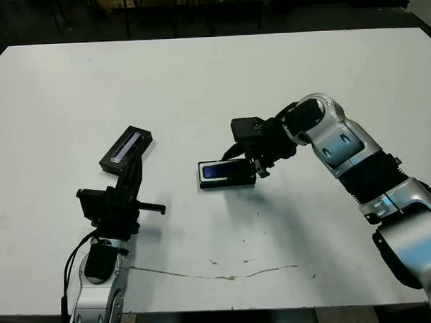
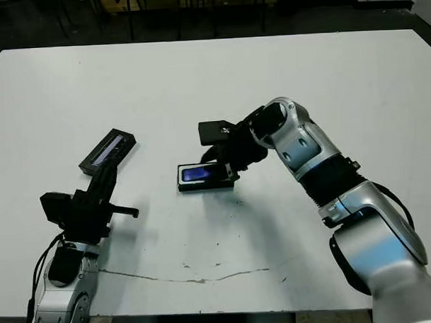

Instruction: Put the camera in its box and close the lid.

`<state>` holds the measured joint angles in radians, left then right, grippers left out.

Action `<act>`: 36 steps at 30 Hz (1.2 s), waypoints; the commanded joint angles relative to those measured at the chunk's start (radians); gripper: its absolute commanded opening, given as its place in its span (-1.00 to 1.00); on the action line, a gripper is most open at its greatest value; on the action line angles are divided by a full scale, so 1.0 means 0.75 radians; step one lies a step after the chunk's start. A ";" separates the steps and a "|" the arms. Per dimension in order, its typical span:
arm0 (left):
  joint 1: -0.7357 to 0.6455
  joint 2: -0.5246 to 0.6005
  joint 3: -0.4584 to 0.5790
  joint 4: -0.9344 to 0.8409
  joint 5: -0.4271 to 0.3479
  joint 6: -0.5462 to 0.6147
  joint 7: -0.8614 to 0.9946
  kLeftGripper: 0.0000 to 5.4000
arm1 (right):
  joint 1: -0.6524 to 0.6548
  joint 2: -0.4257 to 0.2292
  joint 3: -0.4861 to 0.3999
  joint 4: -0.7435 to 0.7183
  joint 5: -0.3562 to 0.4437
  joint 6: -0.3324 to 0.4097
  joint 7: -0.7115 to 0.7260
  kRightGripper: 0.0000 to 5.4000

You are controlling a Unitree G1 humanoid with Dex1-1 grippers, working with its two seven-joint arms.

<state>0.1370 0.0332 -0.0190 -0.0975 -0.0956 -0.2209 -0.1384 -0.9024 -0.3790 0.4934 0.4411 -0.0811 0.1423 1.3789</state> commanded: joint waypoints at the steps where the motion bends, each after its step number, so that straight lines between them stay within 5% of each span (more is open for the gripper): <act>1: 0.021 0.009 -0.003 -0.002 0.026 0.027 0.010 -1.00 | -0.013 -0.068 -0.052 -0.009 0.010 -0.030 0.011 0.03; 14: 0.011 0.016 0.005 0.011 0.017 0.019 -0.018 -1.00 | 0.014 -0.173 -0.284 -0.225 0.136 0.081 -0.065 0.87; 19: 0.019 0.019 0.016 0.003 -0.003 0.010 -0.030 -1.00 | 0.271 -0.111 -0.543 -0.490 0.234 0.228 -0.480 0.99; 24: 0.052 0.069 0.043 -0.109 -0.013 -0.002 -0.061 -1.00 | 0.596 -0.020 -0.690 -0.738 0.312 0.255 -0.798 0.74; 27: 0.107 0.114 0.065 -0.330 -0.027 0.058 -0.079 -1.00 | 0.799 -0.025 -0.715 -0.867 0.326 0.186 -0.862 0.54; 33: 0.140 0.310 0.176 -0.822 -0.040 0.373 -0.129 -0.88 | 1.082 -0.022 -0.764 -0.939 0.448 0.085 -0.856 0.13; 36: 0.038 0.471 0.256 -0.856 -0.007 0.528 -0.188 -0.70 | 1.136 -0.034 -0.762 -0.939 0.451 0.053 -0.881 -0.06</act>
<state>0.1958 0.3374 0.1516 -0.7450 -0.1181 0.1233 -0.2581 -0.0691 -0.3950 -0.0746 -0.2644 0.2561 0.1916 0.7265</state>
